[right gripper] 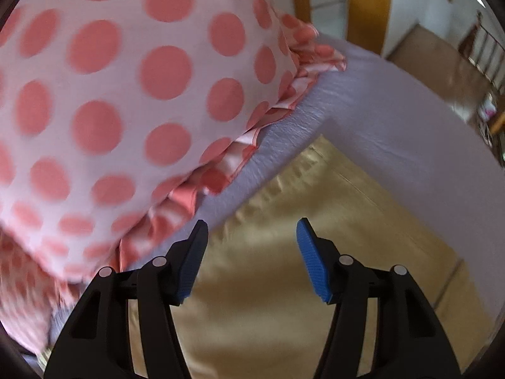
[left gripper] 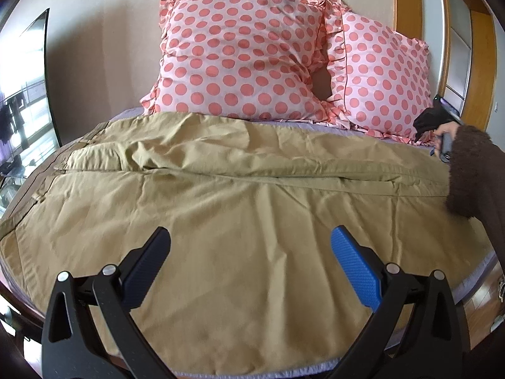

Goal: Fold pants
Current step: 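Reach the right tool over the pants and grasp the leg hem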

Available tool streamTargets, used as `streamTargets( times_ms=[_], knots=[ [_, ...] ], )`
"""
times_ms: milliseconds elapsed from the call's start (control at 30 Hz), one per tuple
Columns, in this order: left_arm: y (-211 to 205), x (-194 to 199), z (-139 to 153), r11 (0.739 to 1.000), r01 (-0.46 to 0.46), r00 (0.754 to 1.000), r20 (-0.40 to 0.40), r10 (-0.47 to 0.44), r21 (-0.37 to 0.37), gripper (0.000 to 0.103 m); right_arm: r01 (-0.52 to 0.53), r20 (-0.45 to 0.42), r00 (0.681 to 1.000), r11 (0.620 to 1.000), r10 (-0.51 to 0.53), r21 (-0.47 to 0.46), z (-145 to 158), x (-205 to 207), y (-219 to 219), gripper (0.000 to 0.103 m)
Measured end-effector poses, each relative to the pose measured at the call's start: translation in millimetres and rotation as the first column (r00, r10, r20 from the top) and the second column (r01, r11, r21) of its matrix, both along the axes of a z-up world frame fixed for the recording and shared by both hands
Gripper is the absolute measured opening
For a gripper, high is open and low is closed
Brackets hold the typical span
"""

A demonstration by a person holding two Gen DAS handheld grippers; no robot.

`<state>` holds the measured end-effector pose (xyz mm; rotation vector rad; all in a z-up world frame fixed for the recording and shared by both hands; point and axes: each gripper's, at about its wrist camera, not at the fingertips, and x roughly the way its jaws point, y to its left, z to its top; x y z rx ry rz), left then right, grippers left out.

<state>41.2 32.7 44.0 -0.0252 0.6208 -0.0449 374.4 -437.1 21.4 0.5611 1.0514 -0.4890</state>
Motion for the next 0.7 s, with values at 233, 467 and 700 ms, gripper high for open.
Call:
streamTargets(
  times_ms=[233, 467, 700],
  knots=[
    [-0.7, 10.8, -8.1, 1.000, 0.012, 1.000, -0.027, -0.012, -0.019, 0.101, -0.042, 0.022, 0.999, 0.984, 0.047, -0.170, -18.1, 9.2, 3.7, 0.019],
    [21.1, -5.0, 1.3, 0.991, -0.004, 1.000, 0.027, 0.008, -0.130, 0.101, -0.063, 0.378, 0.926, 0.987, 0.001, 0.151, -3.5, -65.9, -38.9, 0.004],
    [47.1, -8.4, 14.5, 0.977, -0.035, 0.996, 0.068, 0.051, -0.210, 0.101, -0.174, 0.584, 0.812, 0.954, -0.003, 0.246, 25.7, -242.6, -35.4, 0.004]
  ],
)
